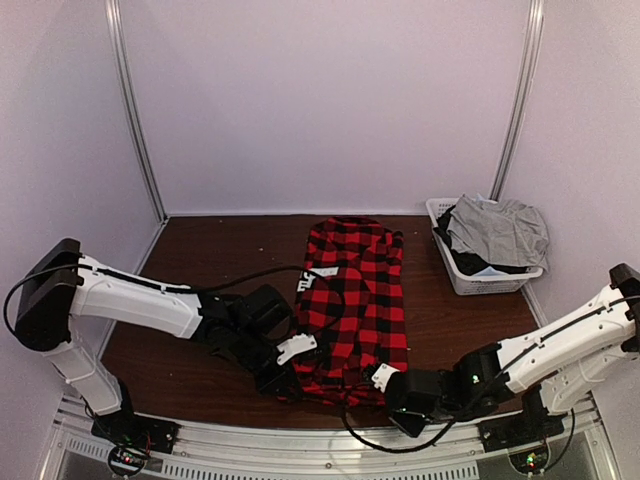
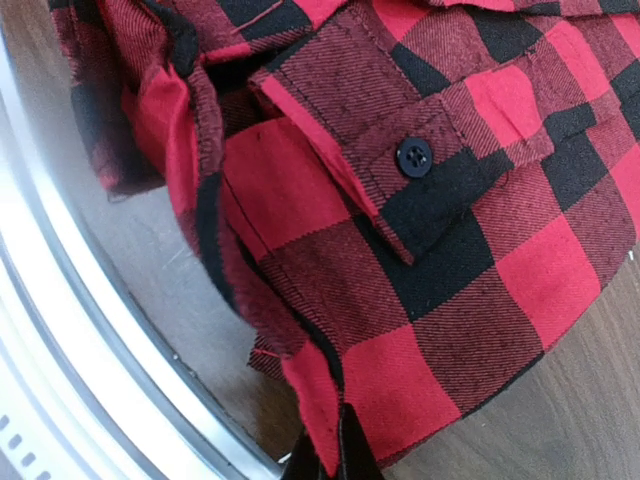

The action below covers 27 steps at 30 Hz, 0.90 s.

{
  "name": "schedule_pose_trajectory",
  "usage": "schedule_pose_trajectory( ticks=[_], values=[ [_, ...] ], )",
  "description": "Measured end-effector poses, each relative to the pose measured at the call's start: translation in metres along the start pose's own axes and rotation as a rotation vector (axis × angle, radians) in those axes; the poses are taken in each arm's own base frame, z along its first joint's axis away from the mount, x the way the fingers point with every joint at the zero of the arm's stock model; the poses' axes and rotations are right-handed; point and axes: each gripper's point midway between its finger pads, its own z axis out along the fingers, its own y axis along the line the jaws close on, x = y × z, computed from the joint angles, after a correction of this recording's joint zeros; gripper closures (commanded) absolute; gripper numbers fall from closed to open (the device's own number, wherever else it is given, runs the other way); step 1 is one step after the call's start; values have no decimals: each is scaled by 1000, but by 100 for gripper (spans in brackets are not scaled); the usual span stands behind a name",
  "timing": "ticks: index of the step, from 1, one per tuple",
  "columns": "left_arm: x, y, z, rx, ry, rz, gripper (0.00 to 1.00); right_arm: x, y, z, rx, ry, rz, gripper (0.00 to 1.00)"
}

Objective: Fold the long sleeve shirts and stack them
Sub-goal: Pick up the rectangle-folded shirt from the center of the board, then fold the rectangle-folded shirt at the center of the board.

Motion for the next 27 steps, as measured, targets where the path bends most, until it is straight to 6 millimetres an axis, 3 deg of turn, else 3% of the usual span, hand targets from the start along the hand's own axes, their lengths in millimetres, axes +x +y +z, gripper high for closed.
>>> schedule_pose_trajectory(
  ticks=[8,14,18,23,27],
  values=[
    [20,-23,-1,40,45,-29,100,4,25,-23,-183,2,32,100],
    [16,-29,-13,61,32,-36,100,-12,30,-46,-254,-61,55,100],
    [-5,-15,-27,50,-26,-57,100,-29,17,-49,-232,-76,104,100],
    [-39,14,-49,5,-120,-90,100,-48,-21,-42,-175,-81,214,100],
    [-54,43,-55,-30,-155,-135,100,-65,-49,-38,-147,-82,283,99]
  ],
)
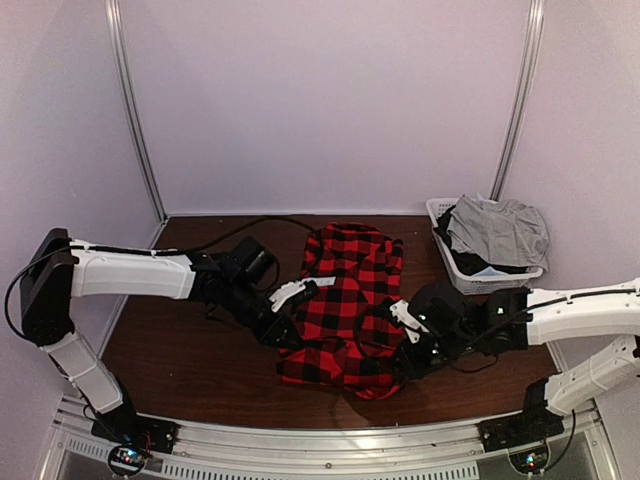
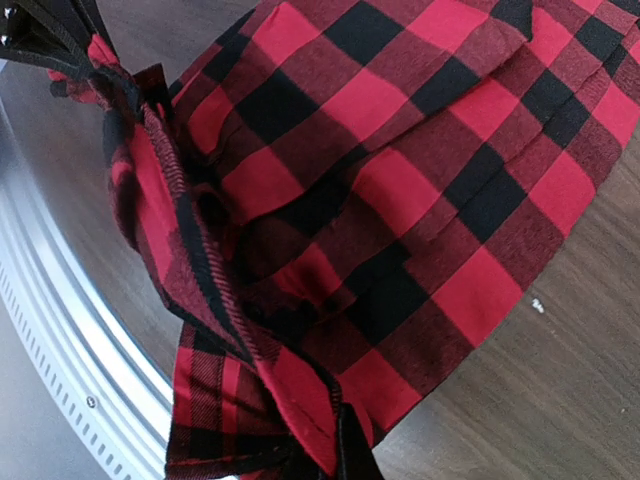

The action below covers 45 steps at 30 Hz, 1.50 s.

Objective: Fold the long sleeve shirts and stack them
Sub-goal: Fold the rectangle-folded shirt at the center of the board.

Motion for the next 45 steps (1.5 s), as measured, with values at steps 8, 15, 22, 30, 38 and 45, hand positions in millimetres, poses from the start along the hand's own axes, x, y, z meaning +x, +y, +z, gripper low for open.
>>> schedule_pose_trajectory(
  ticks=[8,15,22,30,38,45],
  values=[
    [-21,60,4,-72,-33,-93,100,-35,-44,25,53,49,72,90],
    [-48,85,17,-108,-41,-82,100,-38,-81,48,90,119,116,77],
    [-56,106,33,-146,-18,-81,100,-54,-87,53,82,109,116,72],
    [-61,116,26,-189,-21,-93,100,-69,-104,51,99,76,148,69],
    [-54,125,29,-209,4,-114,100,-75,-118,44,124,55,163,58],
    [-52,128,31,-215,10,-118,89,-84,-121,30,148,7,160,56]
  ],
)
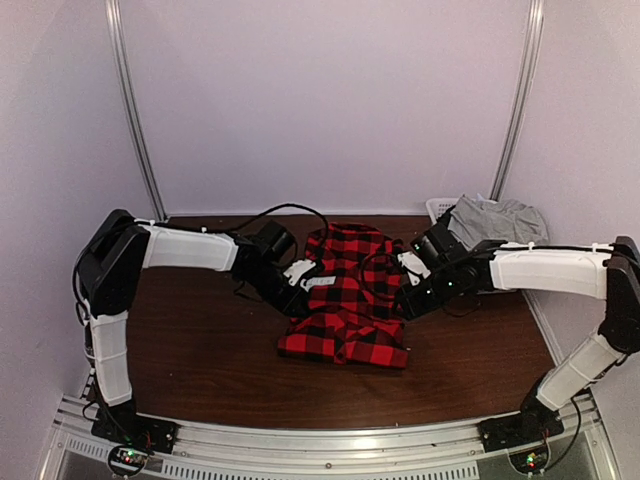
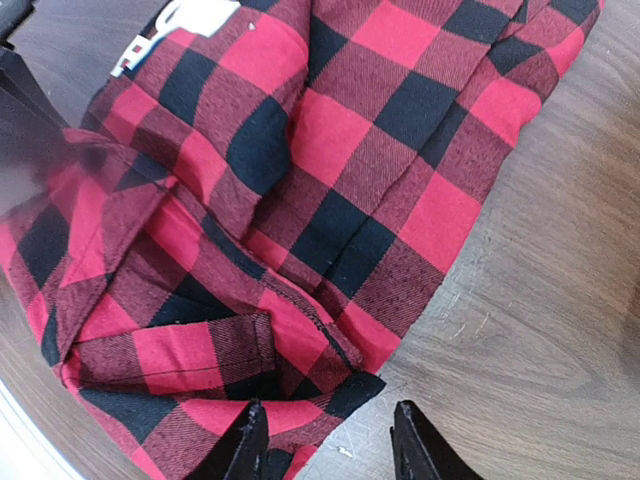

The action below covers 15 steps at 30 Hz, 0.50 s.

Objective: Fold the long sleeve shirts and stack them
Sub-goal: Fold the rectangle-folded shirt at the center of the board, then smooth out the rectangle-folded shirt at the center of the board.

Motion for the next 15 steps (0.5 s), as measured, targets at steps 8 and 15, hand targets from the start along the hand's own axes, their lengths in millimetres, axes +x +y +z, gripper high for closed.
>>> schedule_pose_trajectory(
  ticks=[8,15],
  values=[
    [-1,12,-1,-65,-3,-15,61,-5,13,-13,-60,-88,30,57],
    [-9,16,-24,-137,-82,-10,47,35,30,3,-121,-44,49,57]
  ],
)
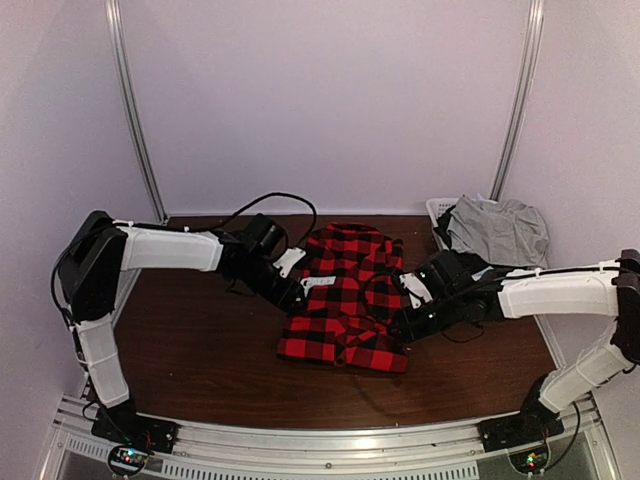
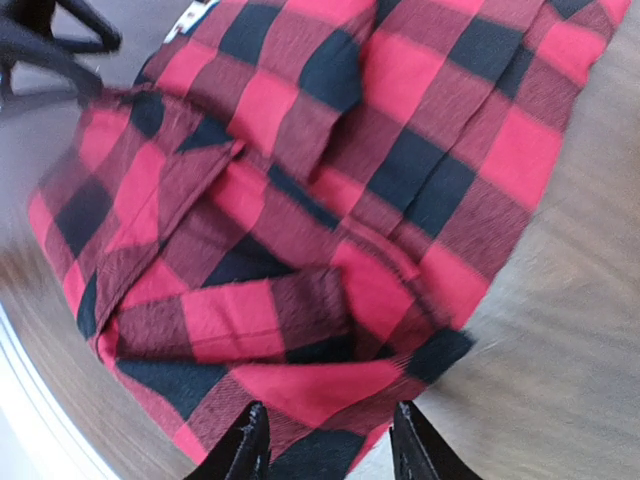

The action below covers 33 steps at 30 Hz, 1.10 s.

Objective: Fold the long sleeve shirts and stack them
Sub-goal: Smooth out the rectangle-folded shirt at the center of the board.

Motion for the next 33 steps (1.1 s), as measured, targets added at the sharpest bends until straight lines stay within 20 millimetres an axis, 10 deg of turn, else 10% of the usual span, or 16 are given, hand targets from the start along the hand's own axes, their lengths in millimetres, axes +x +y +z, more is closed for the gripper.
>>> schedule_pose_trajectory(
  ticks=[8,18,33],
  values=[
    [-6,-13,-42,-4,-186,0,39,12,27,12,-81,1,4,59],
    [40,-65,-10,126,-190,4,42,36,1,44,26,66,50,60],
    [80,-75,17,28,-147,20,45,37,1,46,37,2,-9,59]
  ],
)
